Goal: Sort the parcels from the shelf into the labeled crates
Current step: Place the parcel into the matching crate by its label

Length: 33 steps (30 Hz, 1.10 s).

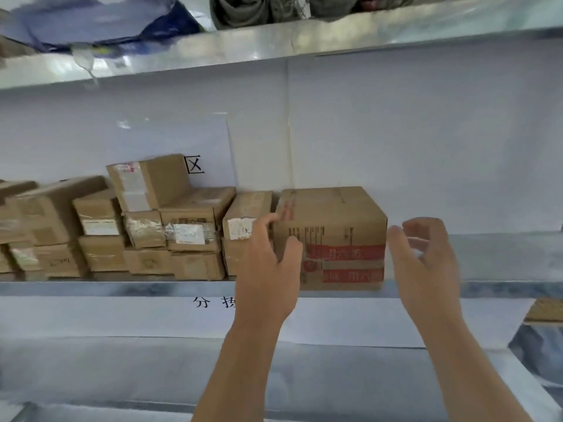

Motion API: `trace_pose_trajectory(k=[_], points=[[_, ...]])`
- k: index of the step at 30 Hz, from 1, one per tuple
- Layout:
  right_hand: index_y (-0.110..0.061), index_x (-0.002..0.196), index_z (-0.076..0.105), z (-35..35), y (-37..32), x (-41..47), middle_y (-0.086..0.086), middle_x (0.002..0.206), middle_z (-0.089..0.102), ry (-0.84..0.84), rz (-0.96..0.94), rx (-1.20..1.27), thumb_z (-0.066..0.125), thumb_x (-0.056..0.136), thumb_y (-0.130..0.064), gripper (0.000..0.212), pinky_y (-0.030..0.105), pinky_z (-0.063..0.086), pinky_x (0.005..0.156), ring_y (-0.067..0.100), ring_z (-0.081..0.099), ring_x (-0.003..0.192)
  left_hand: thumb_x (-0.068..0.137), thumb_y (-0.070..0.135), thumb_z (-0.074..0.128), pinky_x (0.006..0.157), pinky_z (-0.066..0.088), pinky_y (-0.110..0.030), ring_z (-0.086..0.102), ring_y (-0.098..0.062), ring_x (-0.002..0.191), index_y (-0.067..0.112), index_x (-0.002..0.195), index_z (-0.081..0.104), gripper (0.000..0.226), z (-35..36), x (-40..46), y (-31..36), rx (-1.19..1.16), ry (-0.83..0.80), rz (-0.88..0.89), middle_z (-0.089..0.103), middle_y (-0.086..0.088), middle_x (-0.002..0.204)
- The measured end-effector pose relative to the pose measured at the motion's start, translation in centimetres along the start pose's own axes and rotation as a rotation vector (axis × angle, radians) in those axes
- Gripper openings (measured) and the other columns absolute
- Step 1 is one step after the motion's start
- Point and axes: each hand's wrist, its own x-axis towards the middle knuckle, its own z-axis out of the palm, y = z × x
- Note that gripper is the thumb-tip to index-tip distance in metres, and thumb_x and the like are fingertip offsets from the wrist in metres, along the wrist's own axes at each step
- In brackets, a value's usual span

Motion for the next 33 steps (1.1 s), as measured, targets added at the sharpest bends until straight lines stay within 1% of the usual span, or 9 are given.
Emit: trace_pose_trajectory(k=[4,7,14,20,23,25,27,30,33], points=[[-0.031,0.124,0.053,1.0,-0.4,3.6,-0.006,0.113,0.065,-0.145,0.125,-0.004,0.05,0.099,-0.057,0.036,0.029,0.043,0.066,0.01,0.063,0.096,0.106,0.044,0.048,0.077,0.051,-0.037,0.067,-0.01,0.094,0.04,0.134,0.049,0.028,1.8,1.7,0.2,0.031,0.117,-0.044,0.07,0.016,0.1],[-0.029,0.105,0.059,1.6,-0.5,4.4,-0.005,0.098,0.067,-0.248,0.175,0.007,0.043,0.1,-0.06,0.036,0.032,0.044,0.064,0.011,0.063,0.086,0.105,0.057,0.039,0.089,0.05,-0.038,0.063,-0.009,0.103,0.043,0.136,0.06,0.04,2.7,2.1,0.4,0.097,0.08,-0.055,0.067,0.023,0.102],[-0.028,0.106,0.062,0.6,-1.3,4.0,-0.002,0.097,0.067,-0.23,0.208,0.05,0.046,0.099,-0.054,0.031,0.038,0.05,0.072,0.015,0.064,0.087,0.103,0.067,0.044,0.078,0.046,-0.026,0.062,0.001,0.1,0.041,0.128,0.061,0.04,2.5,2.1,1.1,0.081,0.038,-0.082,0.067,0.023,0.104],[-0.041,0.119,0.061,-2.2,-3.0,0.3,-0.016,0.102,0.07,-0.116,0.114,0.156,0.052,0.099,-0.031,0.024,0.029,0.056,0.066,0.008,0.068,0.092,0.098,0.039,0.064,0.078,0.055,-0.017,0.066,0.009,0.098,0.037,0.131,0.058,0.034,1.0,-0.7,1.0,-0.145,-0.035,0.05,0.07,0.028,0.108],[-0.044,0.122,0.06,-4.9,-3.3,-2.5,-0.026,0.1,0.07,-0.07,-0.005,0.149,0.051,0.098,-0.015,0.038,0.011,0.051,0.062,-0.006,0.065,0.088,0.095,0.028,0.068,0.084,0.054,-0.015,0.064,0.006,0.109,0.042,0.146,0.05,0.056,0.2,-2.7,1.5,-0.195,-0.131,0.137,0.064,0.035,0.117],[-0.042,0.129,0.057,-7.1,-3.5,-5.1,-0.029,0.102,0.068,-0.016,-0.085,0.089,0.05,0.094,-0.003,0.052,0.013,0.052,0.065,-0.007,0.064,0.09,0.092,0.015,0.074,0.089,0.058,-0.025,0.063,0.001,0.116,0.048,0.157,0.038,0.08,-0.1,-4.5,1.5,-0.231,-0.236,0.161,0.061,0.028,0.129],[-0.04,0.138,0.051,-9.4,-2.8,-7.5,-0.031,0.104,0.066,0.018,-0.132,-0.015,0.051,0.088,0.007,0.069,0.013,0.053,0.067,-0.006,0.063,0.093,0.09,0.003,0.074,0.082,0.062,-0.027,0.065,-0.003,0.114,0.052,0.159,0.031,0.095,-0.1,-6.6,0.9,-0.247,-0.344,0.186,0.061,0.021,0.133],[-0.039,0.148,0.048,-13.2,-2.6,-11.8,-0.028,0.116,0.067,0.029,-0.143,-0.122,0.049,0.084,0.019,0.086,0.005,0.05,0.073,-0.008,0.063,0.104,0.094,-0.016,0.056,0.078,0.059,-0.018,0.069,-0.005,0.107,0.049,0.151,0.042,0.088,0.2,-9.6,1.0,-0.407,-0.474,0.144,0.067,0.017,0.121],[-0.017,0.143,0.058,-18.1,-1.7,-14.1,-0.004,0.13,0.07,0.076,-0.072,-0.047,0.042,0.088,0.028,0.073,0.011,0.053,0.086,0.005,0.064,0.12,0.09,0.001,0.062,0.087,0.065,-0.037,0.07,-0.023,0.103,0.042,0.128,0.061,0.056,1.4,-11.9,1.8,-0.75,-0.579,-0.144,0.069,-0.001,0.122]])
